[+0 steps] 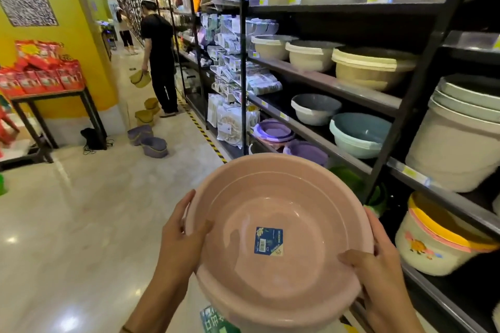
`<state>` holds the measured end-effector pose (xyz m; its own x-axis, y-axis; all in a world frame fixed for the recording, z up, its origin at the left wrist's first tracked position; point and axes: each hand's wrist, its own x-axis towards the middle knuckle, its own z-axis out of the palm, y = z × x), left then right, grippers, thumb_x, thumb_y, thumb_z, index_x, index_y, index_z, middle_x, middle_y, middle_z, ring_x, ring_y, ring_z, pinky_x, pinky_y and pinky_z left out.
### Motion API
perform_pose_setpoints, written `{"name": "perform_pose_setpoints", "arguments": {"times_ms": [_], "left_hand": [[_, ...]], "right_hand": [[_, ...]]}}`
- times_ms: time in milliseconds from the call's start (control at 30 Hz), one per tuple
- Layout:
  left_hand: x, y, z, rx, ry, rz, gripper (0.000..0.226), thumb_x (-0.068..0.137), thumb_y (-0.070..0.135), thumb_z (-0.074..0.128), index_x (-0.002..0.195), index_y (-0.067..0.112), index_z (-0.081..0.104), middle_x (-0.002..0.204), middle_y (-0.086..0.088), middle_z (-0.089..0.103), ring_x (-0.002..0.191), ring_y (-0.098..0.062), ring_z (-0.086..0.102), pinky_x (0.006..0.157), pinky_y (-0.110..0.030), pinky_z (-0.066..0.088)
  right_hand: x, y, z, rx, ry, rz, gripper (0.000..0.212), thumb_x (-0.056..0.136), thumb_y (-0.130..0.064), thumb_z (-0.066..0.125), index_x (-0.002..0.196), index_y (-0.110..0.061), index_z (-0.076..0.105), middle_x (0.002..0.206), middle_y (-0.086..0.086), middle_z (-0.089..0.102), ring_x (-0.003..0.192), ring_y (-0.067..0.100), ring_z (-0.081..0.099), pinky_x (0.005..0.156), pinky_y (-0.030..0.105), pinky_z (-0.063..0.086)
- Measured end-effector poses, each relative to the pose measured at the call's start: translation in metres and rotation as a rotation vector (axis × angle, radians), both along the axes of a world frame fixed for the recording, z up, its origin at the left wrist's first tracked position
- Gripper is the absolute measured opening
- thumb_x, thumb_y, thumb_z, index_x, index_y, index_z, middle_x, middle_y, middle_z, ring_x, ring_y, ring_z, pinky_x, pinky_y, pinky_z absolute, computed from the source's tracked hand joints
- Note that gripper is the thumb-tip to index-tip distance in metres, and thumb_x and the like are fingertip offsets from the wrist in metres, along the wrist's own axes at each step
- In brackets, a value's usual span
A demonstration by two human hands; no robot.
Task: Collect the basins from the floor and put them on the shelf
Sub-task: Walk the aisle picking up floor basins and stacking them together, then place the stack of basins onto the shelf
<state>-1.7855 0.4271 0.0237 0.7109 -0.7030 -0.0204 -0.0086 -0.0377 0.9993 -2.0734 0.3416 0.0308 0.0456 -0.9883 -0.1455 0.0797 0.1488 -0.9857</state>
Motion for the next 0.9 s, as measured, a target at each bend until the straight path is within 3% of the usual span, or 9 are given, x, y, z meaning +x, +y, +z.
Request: {"name": "perform_pose_setpoints", "arguments": {"times_ms": [67,167,233,367,433,500,633,733,900], "left_hand": [[0.027,-0.033,-0.003,0.002,-0.004,-0.020,0.065,0.093,0.003,0.076,0.141,0.043,0.062,0.135,0.005,0.071,0.119,-0.024,0.070,0.100,-0.052,0.059],[0.075,-0.084,-0.013,-0.010,0.005,-0.065,0.066,0.091,0.002,0.076,0.138,0.046,0.062,0.129,0.001,0.074,0.114,-0.027,0.072,0.095,-0.051,0.061],[0.111,-0.119,-0.018,-0.021,0.006,-0.104,0.066,0.091,0.002,0.075,0.139,0.045,0.061,0.127,0.002,0.074,0.110,-0.022,0.073,0.085,-0.041,0.062],[0.186,-0.179,-0.015,-0.030,-0.006,-0.197,0.066,0.094,0.003,0.072,0.142,0.044,0.059,0.124,0.019,0.069,0.096,0.006,0.070,0.068,-0.017,0.056],[0.226,-0.209,-0.008,-0.025,-0.030,-0.263,0.066,0.095,0.003,0.070,0.146,0.042,0.056,0.131,0.019,0.065,0.108,0.001,0.067,0.083,-0.025,0.056],[0.263,-0.241,0.003,-0.019,-0.047,-0.318,0.066,0.096,0.006,0.068,0.150,0.040,0.054,0.137,0.015,0.062,0.121,-0.014,0.062,0.097,-0.038,0.054],[0.326,-0.304,0.021,-0.072,-0.069,-0.395,0.061,0.096,0.006,0.068,0.144,0.042,0.057,0.132,0.014,0.064,0.120,-0.022,0.064,0.092,-0.041,0.057],[0.361,-0.349,0.026,-0.067,-0.052,-0.433,0.066,0.095,0.004,0.067,0.151,0.037,0.055,0.141,0.005,0.063,0.125,-0.028,0.063,0.102,-0.054,0.056],[0.407,-0.429,0.018,-0.084,-0.031,-0.460,0.068,0.096,0.001,0.066,0.154,0.034,0.054,0.147,0.003,0.059,0.130,-0.029,0.059,0.103,-0.052,0.055]], "right_hand": [[0.027,-0.025,0.001,-0.010,0.012,-0.034,0.102,0.069,0.020,0.069,0.113,-0.072,0.060,0.119,-0.011,0.069,0.115,0.026,0.064,0.074,0.048,0.062],[0.072,-0.059,0.003,-0.013,0.005,-0.079,0.102,0.072,0.021,0.066,0.125,-0.066,0.060,0.126,-0.007,0.066,0.110,0.024,0.065,0.064,0.040,0.061],[0.104,-0.082,0.002,-0.016,0.005,-0.111,0.103,0.074,0.021,0.064,0.144,-0.053,0.056,0.128,-0.005,0.065,0.108,0.025,0.066,0.059,0.036,0.061],[0.172,-0.123,0.008,-0.039,0.014,-0.179,0.099,0.076,0.019,0.064,0.149,-0.047,0.055,0.128,-0.002,0.066,0.110,0.027,0.066,0.058,0.034,0.064],[0.208,-0.144,0.011,-0.040,0.044,-0.225,0.101,0.075,0.018,0.065,0.151,-0.048,0.054,0.131,0.001,0.065,0.113,0.028,0.065,0.070,0.045,0.063],[0.243,-0.165,0.017,-0.023,0.024,-0.271,0.103,0.074,0.019,0.065,0.152,-0.048,0.053,0.132,0.002,0.064,0.114,0.029,0.064,0.073,0.047,0.061],[0.305,-0.202,0.026,-0.060,0.030,-0.333,0.103,0.074,0.019,0.064,0.154,-0.045,0.052,0.134,0.003,0.063,0.114,0.029,0.063,0.071,0.044,0.059],[0.345,-0.229,0.029,-0.069,0.004,-0.372,0.100,0.075,0.018,0.065,0.152,-0.046,0.053,0.130,-0.002,0.066,0.113,0.028,0.065,0.067,0.043,0.061],[0.399,-0.290,0.025,-0.117,0.020,-0.414,0.091,0.077,0.016,0.066,0.135,-0.055,0.061,0.123,-0.005,0.068,0.112,0.026,0.065,0.072,0.047,0.064]]}}
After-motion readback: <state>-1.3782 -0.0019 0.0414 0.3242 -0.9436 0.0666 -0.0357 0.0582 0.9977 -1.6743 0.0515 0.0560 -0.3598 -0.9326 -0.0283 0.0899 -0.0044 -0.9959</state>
